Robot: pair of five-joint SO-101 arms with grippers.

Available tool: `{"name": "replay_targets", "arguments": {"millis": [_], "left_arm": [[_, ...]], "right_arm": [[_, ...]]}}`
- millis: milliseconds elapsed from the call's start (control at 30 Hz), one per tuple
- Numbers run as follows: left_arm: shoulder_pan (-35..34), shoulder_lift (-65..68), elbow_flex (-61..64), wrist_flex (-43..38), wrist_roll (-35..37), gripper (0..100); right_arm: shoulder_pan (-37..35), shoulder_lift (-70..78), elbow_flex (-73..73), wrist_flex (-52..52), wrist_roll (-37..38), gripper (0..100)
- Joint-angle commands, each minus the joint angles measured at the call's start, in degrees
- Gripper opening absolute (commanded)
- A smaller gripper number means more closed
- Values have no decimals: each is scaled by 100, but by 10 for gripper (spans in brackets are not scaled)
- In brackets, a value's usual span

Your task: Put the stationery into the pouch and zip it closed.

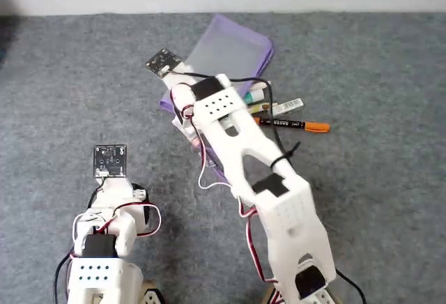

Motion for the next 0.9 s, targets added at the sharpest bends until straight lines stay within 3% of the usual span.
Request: {"name": "replay_targets", "arguments": {"millis": [0,500,867], "left_arm": [[-9,-79,-57,-105,53,13],[-9,-79,-57,-105,53,13],[-9,-79,-57,-105,53,13]], "right_arm": [[-75,374,-774,312,26,209],[-382,1095,-2954,2000,0,208],[-699,1086,-3411,2501,-721,208]]}}
